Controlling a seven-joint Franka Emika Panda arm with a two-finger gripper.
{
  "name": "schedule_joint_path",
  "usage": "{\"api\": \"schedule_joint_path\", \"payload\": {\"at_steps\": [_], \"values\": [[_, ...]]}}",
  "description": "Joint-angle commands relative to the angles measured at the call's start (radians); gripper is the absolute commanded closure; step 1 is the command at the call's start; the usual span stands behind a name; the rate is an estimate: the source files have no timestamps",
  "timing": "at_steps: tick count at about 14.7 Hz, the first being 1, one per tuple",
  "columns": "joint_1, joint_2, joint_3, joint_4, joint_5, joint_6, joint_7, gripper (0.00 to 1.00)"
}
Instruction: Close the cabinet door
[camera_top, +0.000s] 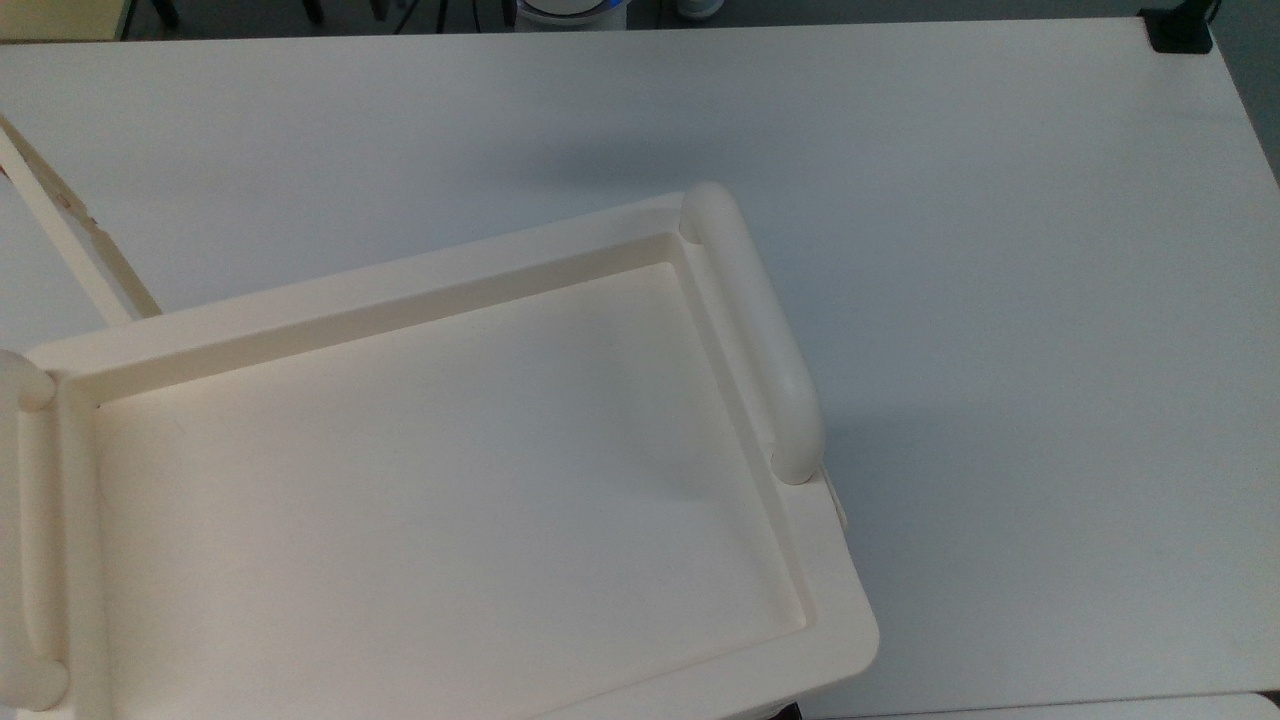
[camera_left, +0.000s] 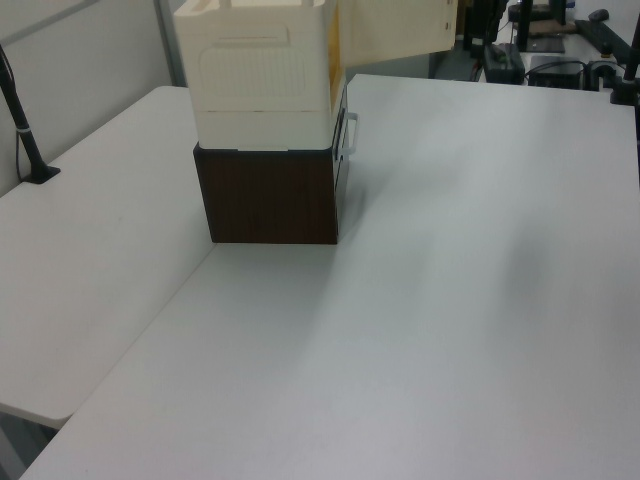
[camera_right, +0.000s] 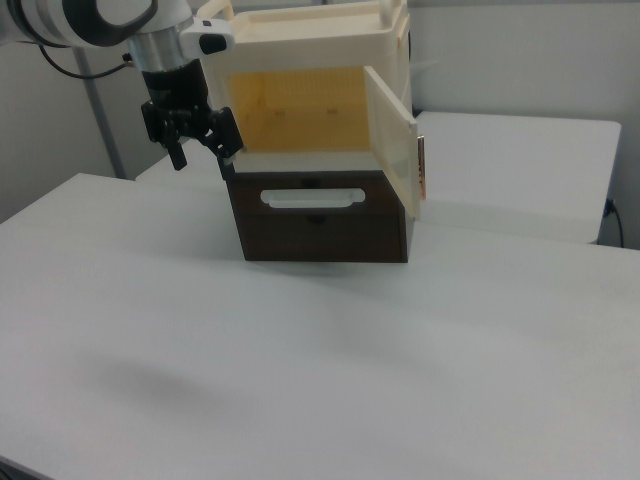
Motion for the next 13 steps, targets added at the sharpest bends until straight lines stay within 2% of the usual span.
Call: {"api": "schedule_joint_path", "payload": {"at_steps": [1,5,7,8,12,13], "values": [[0.017,-0.014,-0.017,-0.019,0.002,0.016,-0.008,0.0],[0.017,0.001,-0.017,-0.013,0.004,0.022,-0.006,0.0],[0.017,0.003,-0.017,-0.01,0.005,0.04,-0.005,0.13],[0.017,0.001,-0.017,-0.012,0.007,0.061,-0.001,0.24],[0.002,0.012,-0.026,0.03,0.019,0.147,0.092,0.97],[0.0,0.014,-0.039,0.036,0.019,0.187,0.133,1.0]]}}
